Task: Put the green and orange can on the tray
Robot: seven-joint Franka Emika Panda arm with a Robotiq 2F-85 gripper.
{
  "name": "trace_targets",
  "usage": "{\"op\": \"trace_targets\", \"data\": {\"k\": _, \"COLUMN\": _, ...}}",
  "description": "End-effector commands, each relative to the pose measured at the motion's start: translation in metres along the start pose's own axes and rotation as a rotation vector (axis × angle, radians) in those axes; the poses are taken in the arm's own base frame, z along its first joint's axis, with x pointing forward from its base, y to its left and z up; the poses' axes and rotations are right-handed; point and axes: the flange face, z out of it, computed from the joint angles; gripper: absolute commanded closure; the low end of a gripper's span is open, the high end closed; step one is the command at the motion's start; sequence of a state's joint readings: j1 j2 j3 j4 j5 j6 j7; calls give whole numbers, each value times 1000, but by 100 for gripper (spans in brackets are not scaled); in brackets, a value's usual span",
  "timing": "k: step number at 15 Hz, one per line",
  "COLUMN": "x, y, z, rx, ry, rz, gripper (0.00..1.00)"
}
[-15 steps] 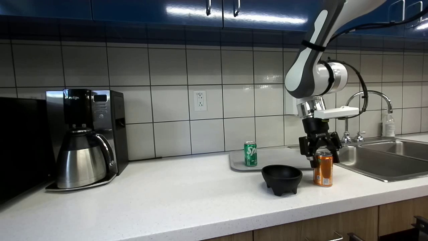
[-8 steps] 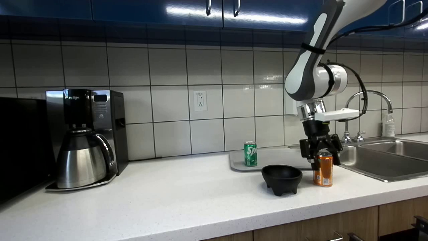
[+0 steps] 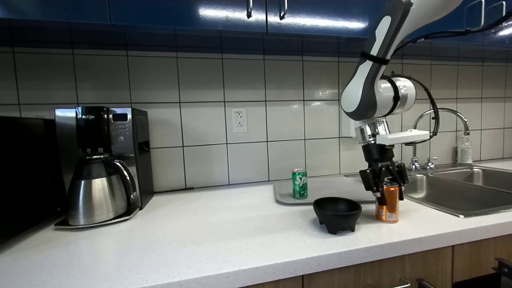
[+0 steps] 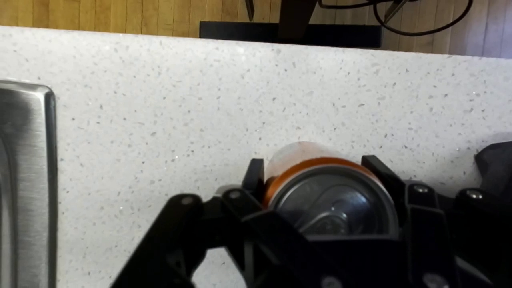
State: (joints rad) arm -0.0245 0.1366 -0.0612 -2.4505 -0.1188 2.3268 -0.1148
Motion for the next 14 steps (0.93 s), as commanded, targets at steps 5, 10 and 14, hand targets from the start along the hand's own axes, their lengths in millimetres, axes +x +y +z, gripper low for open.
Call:
{"op": "trace_targets", "data": {"k": 5, "x": -6, "y": 3, "z": -28, "rx": -11, "ry": 55, "rz": -29, "gripper": 61}}
{"op": "trace_targets", "data": {"k": 10, "x": 4, "y": 13, "z": -70, "rx": -11, "ry": 140, "rz": 0, "gripper": 61}}
{"op": "trace_targets", "data": {"k": 14, "x": 24, "y": 23, "z": -97, "rx": -8, "ry": 192, "rz": 16, "gripper": 61}}
